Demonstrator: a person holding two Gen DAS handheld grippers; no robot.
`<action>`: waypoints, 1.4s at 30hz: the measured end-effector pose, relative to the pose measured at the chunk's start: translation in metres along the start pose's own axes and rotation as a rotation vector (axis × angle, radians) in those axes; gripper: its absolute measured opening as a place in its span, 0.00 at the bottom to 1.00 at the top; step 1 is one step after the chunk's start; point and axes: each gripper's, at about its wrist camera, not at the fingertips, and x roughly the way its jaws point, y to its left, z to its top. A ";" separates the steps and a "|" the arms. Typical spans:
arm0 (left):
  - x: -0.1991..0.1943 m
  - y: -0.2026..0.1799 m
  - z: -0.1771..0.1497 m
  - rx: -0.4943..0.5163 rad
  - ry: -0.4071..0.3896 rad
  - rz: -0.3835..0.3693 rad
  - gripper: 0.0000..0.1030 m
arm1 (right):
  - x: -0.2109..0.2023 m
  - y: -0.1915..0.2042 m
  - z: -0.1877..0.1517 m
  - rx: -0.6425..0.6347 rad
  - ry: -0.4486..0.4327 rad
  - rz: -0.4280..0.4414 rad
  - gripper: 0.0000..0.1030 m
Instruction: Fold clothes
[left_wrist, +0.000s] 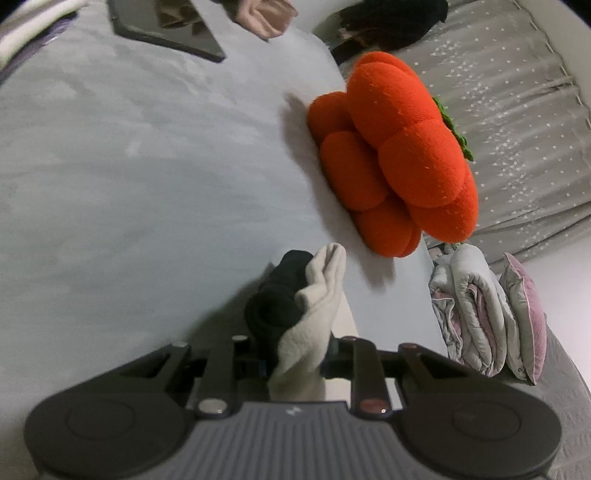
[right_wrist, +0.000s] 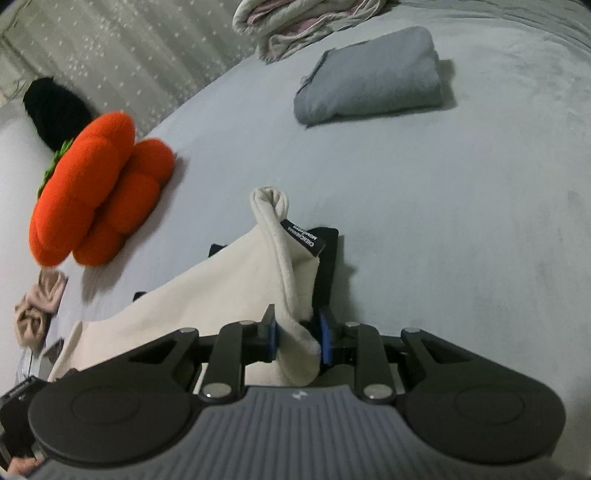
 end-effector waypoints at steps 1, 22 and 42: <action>0.002 0.004 0.000 -0.001 0.014 0.008 0.24 | 0.001 0.001 -0.001 -0.007 0.000 -0.005 0.26; 0.016 0.012 -0.001 0.040 0.020 0.011 0.36 | -0.011 0.031 0.003 -0.190 -0.160 0.171 0.33; -0.008 -0.018 -0.005 0.082 -0.062 -0.047 0.27 | 0.026 0.080 -0.024 -0.378 -0.046 0.344 0.33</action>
